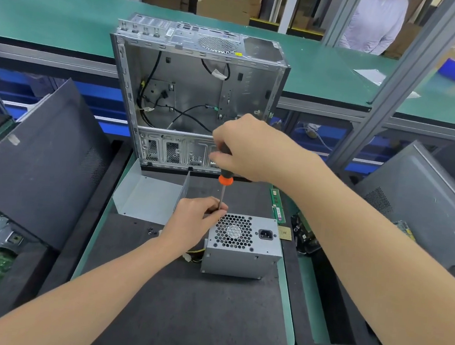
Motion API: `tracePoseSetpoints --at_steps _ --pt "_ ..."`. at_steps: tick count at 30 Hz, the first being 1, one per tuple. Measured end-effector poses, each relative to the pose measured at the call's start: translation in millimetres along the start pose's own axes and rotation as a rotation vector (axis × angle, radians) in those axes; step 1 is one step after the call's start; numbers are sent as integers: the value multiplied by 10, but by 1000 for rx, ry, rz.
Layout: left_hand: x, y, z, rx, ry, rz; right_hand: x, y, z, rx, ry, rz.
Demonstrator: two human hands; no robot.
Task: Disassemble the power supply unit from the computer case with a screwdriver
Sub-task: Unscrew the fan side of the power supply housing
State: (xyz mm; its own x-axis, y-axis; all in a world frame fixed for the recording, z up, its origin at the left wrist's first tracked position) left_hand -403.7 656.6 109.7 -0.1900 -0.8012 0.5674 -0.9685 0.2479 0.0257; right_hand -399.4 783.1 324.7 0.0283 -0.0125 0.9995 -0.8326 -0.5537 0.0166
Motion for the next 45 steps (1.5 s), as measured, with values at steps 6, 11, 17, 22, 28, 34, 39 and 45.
tracePoseSetpoints --at_steps 6,11,17,22,28,34,39,45 --pt "-6 -6 14 -6 -5 -1 125 -56 -57 194 189 129" --pt "-7 -19 -19 -13 -1 -14 56 -52 -3 180 230 24" --pt "2 -18 -34 2 2 -13 -74 -16 84 -191 -149 -85" --pt "14 -21 -23 2 -27 -5 -40 -10 -42 -9 106 -64" --pt "87 16 35 -11 -63 91 -26 -76 -121 57 296 -61" --pt "120 4 25 -73 -44 101 -58 -80 -112 44 299 -127" --pt "150 8 -11 -114 -62 69 4 -104 -131 25 297 -176" --pt "369 72 56 -96 -88 5 89 -89 -97 17 289 -264"
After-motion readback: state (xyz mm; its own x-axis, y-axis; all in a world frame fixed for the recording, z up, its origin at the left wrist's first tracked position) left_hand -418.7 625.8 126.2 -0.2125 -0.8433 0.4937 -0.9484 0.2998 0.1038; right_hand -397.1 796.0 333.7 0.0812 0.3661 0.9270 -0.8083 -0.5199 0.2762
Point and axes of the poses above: each hand's wrist, its own y-axis towards the middle knuckle, its own x-axis out of the back of the hand, z = x × y, the point moved 1 cm from there along y, towards the middle knuckle, and after that the axes turned 14 degrees about x, right-handed, at the moved point
